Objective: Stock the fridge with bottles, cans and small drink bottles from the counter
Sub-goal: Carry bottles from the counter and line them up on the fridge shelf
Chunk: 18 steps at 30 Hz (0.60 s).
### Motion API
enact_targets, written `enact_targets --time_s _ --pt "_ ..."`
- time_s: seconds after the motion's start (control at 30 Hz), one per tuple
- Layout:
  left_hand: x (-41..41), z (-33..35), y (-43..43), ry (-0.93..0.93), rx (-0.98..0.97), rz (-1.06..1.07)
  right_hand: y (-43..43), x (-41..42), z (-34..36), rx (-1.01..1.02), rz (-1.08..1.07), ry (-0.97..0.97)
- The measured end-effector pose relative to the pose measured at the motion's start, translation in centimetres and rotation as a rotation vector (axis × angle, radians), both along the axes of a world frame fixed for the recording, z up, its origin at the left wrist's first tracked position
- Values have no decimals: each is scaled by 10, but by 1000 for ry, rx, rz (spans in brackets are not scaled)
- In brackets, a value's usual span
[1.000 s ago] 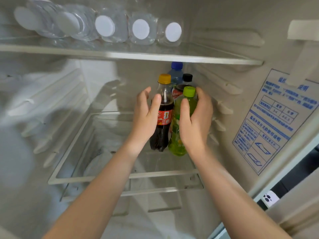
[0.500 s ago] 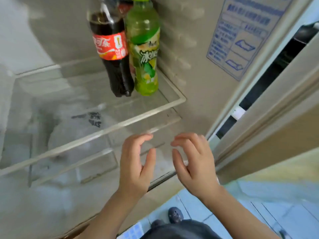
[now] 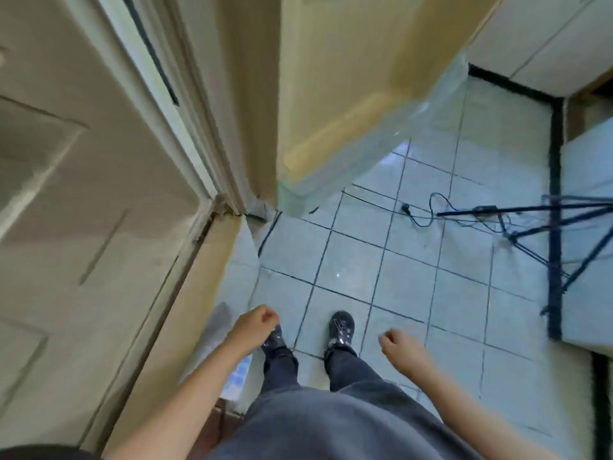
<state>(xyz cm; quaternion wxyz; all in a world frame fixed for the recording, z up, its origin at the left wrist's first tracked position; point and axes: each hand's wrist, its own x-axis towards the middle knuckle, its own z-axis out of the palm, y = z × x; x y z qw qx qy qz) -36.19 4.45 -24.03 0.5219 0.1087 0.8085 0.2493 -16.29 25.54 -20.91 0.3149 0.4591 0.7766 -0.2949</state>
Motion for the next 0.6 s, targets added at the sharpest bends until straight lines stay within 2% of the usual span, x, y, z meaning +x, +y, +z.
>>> enact_targets --time_s 0.13,0.23,0.33,0.47,0.6 --pt "23 -26 -4 -22 -199 -252 2 75 -4 -30 -169 -95" --pt "41 -36 0 -3 -299 -281 1 122 -8 -29 -257 -89" --pt "74 -42 25 -5 -296 -352 4 173 -18 -53 -348 -70" --pt "139 -44 85 19 -287 -562 16 258 -30 -87 -431 -45" --pt "223 -46 159 86 -246 -606 42 360 -38 -132 -569 -23"
